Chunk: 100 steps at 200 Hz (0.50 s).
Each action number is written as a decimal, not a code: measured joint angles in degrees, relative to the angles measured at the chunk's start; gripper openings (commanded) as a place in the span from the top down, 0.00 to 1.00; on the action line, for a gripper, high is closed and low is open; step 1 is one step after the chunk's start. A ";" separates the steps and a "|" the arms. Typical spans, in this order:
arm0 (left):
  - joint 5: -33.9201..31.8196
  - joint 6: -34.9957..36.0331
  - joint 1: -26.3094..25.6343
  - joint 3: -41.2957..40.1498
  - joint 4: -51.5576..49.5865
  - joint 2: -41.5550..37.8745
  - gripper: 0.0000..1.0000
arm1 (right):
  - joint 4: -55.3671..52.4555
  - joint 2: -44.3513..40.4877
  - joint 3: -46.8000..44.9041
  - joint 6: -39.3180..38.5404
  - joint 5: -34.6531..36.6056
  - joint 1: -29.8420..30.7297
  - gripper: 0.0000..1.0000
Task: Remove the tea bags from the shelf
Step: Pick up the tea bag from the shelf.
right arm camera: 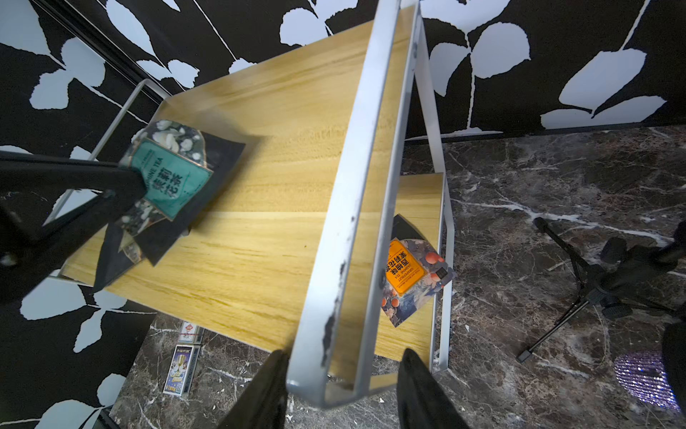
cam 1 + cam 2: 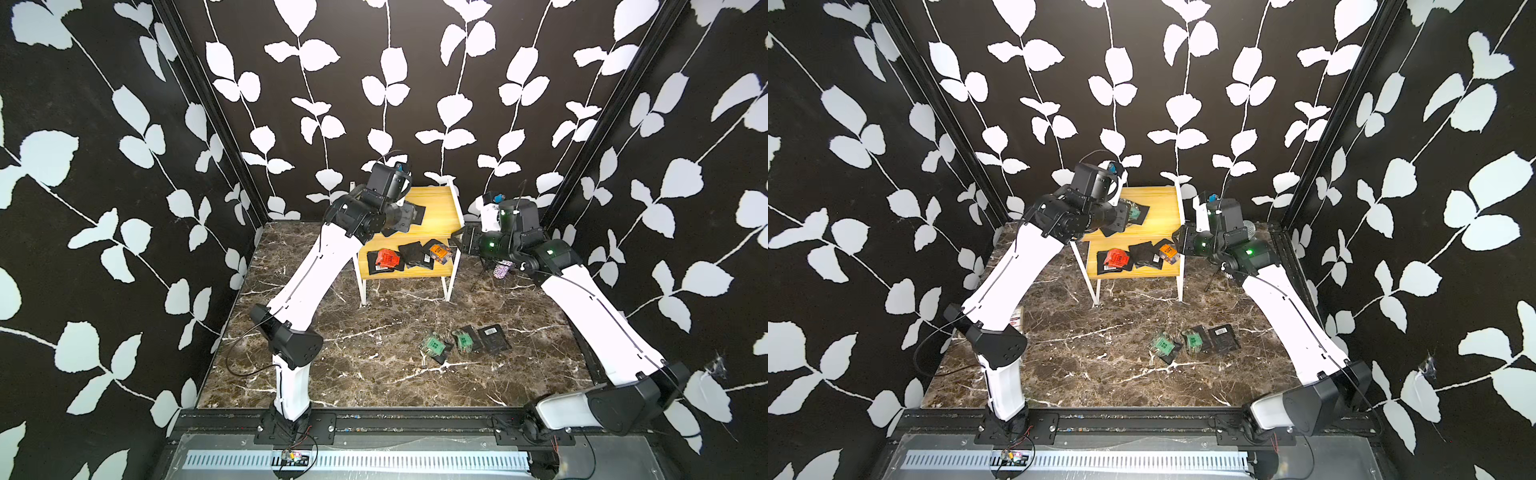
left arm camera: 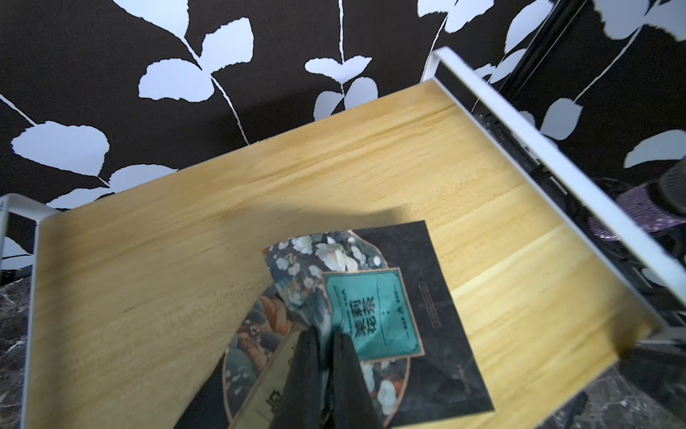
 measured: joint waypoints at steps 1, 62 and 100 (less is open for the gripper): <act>0.04 -0.04 0.00 0.00 0.00 -0.09 1.00 | 0.00 0.00 0.00 0.00 0.00 0.00 0.52; 2.23 -1.60 -0.26 -2.64 1.14 -7.32 1.00 | 0.00 0.00 0.00 -0.02 0.02 0.00 0.52; 3.23 -1.90 -2.91 -13.35 3.58 -15.67 1.00 | 0.00 0.00 0.00 -0.02 0.11 0.00 0.52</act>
